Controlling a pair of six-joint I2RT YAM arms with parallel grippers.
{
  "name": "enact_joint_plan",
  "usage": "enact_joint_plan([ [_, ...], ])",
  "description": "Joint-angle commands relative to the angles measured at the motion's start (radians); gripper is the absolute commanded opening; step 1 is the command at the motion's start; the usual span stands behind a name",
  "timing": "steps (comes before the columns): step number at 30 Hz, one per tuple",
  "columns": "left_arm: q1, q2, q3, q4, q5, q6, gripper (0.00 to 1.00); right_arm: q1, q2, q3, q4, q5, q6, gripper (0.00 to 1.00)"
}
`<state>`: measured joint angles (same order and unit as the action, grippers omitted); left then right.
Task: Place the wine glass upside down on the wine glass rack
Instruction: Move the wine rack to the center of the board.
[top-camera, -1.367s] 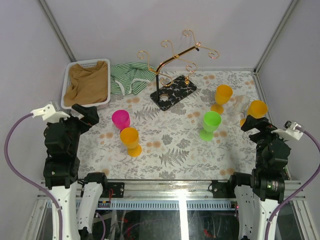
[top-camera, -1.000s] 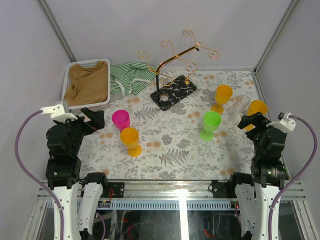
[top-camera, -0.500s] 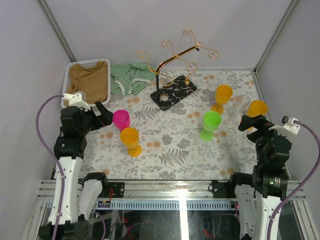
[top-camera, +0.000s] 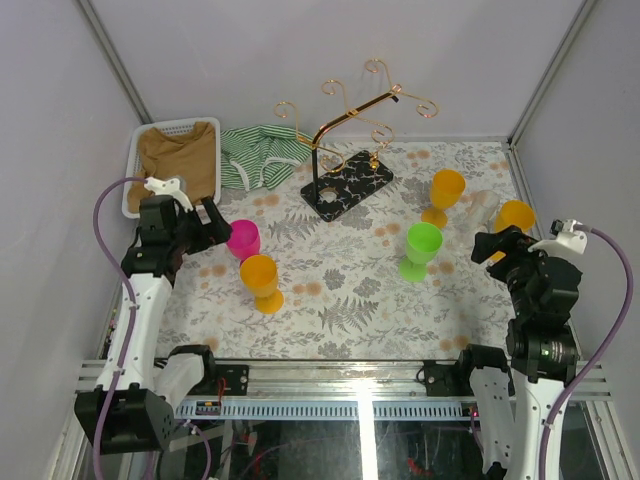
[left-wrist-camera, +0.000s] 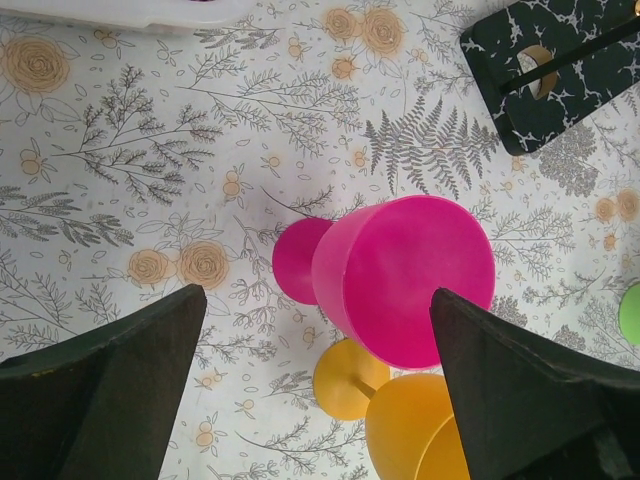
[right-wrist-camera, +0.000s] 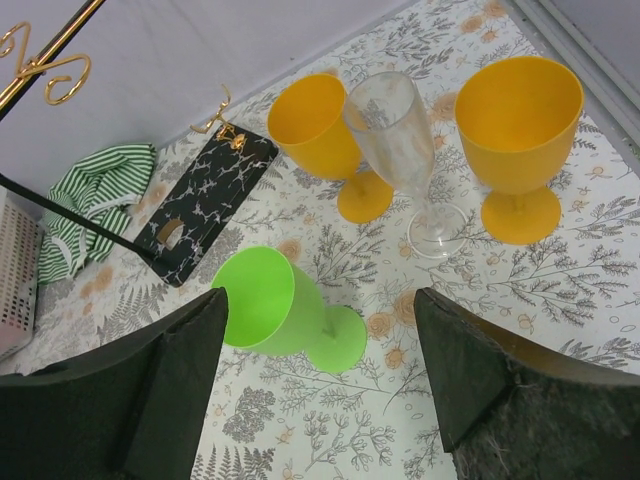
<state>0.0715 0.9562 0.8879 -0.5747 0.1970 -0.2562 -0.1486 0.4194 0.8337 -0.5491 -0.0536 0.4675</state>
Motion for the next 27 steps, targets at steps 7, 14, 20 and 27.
enact_joint_plan([
  [7,-0.015,0.033,-0.028,0.099,-0.012,-0.004,0.93,0.005,-0.021,-0.008,0.038,-0.038,-0.022,0.86],
  [14,-0.015,0.034,-0.022,0.099,-0.02,-0.001,0.94,0.005,-0.022,-0.019,0.048,-0.049,-0.021,0.92],
  [20,-0.021,0.021,0.017,0.124,0.036,-0.01,1.0,0.006,-0.013,-0.022,0.066,-0.071,-0.011,0.96],
  [27,-0.053,-0.019,0.164,0.142,0.099,-0.009,1.0,0.005,-0.017,-0.146,0.332,-0.33,0.074,0.98],
])
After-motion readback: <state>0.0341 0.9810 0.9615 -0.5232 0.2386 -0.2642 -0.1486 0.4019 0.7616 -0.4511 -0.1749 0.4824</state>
